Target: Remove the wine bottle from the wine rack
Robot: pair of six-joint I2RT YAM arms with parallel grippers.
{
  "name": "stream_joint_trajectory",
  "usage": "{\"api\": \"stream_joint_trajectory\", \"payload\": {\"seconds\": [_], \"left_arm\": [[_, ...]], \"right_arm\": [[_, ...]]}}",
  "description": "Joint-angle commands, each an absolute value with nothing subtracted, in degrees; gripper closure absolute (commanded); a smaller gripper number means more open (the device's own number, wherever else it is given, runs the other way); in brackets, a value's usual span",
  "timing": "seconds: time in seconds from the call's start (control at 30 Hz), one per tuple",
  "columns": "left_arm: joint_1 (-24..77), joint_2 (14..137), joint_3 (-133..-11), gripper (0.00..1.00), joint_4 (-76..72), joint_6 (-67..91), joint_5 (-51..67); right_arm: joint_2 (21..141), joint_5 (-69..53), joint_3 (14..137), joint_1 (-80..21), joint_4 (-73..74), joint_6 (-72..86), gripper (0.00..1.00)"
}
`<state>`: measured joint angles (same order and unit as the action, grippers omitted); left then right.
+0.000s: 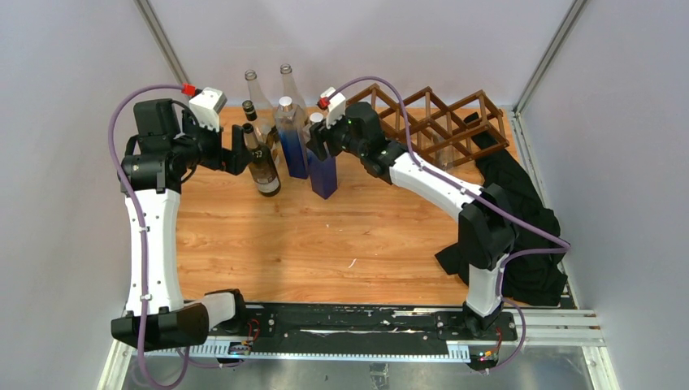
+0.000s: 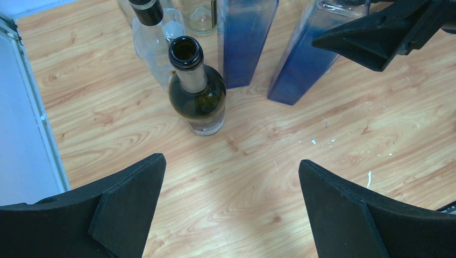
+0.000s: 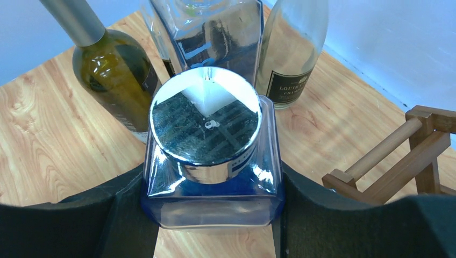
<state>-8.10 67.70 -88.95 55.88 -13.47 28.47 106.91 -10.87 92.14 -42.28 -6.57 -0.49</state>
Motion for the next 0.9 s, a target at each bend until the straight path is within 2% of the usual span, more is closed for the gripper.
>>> {"api": "stream_joint_trajectory", "payload": {"seconds": [0.0, 0.13, 0.2, 0.27, 0.37, 0.4, 0.47, 0.73, 0.87], "left_arm": [[-8.5, 66.7, -90.4, 0.00, 56.0, -12.6, 29.2], [-8.5, 66.5, -90.0, 0.00, 55.5, -12.3, 29.6], [-8.5, 66.3, -89.9, 0.00, 55.5, -12.6, 29.8], [-8.5, 65.9, -89.6, 0.00, 55.2, -12.8, 30.1], [-8.5, 65.5, -89.0, 0.00, 54.6, -12.7, 30.3], [-8.5, 65.4, -88.9, 0.00, 54.4, -12.5, 30.5], [-8.5, 65.6, -88.9, 0.00, 54.4, -12.1, 30.9], [-8.5, 66.2, -89.2, 0.00, 54.3, -11.0, 31.9], [-8.5, 66.2, -89.5, 0.00, 54.4, -11.1, 31.8]], "right_arm": [[107.0, -11.5, 95.0, -41.5, -17.3, -0.4, 1.00], [107.9, -12.1, 93.9, -41.2, -18.8, -0.4, 0.98], [108.3, -12.3, 94.6, -41.2, -17.0, -0.3, 0.93], [108.3, -12.0, 95.1, -41.2, -14.9, -0.7, 0.84], [108.2, -11.1, 96.3, -41.2, -11.4, -1.6, 0.54], [107.9, -10.7, 96.5, -41.2, -9.9, -1.7, 0.35], [107.3, -10.2, 96.5, -41.2, -8.5, -2.0, 0.12], [102.6, -8.3, 96.9, -41.1, -2.9, -1.7, 0.05], [96.5, -7.1, 94.2, -40.9, -0.3, -1.0, 0.03]]}}
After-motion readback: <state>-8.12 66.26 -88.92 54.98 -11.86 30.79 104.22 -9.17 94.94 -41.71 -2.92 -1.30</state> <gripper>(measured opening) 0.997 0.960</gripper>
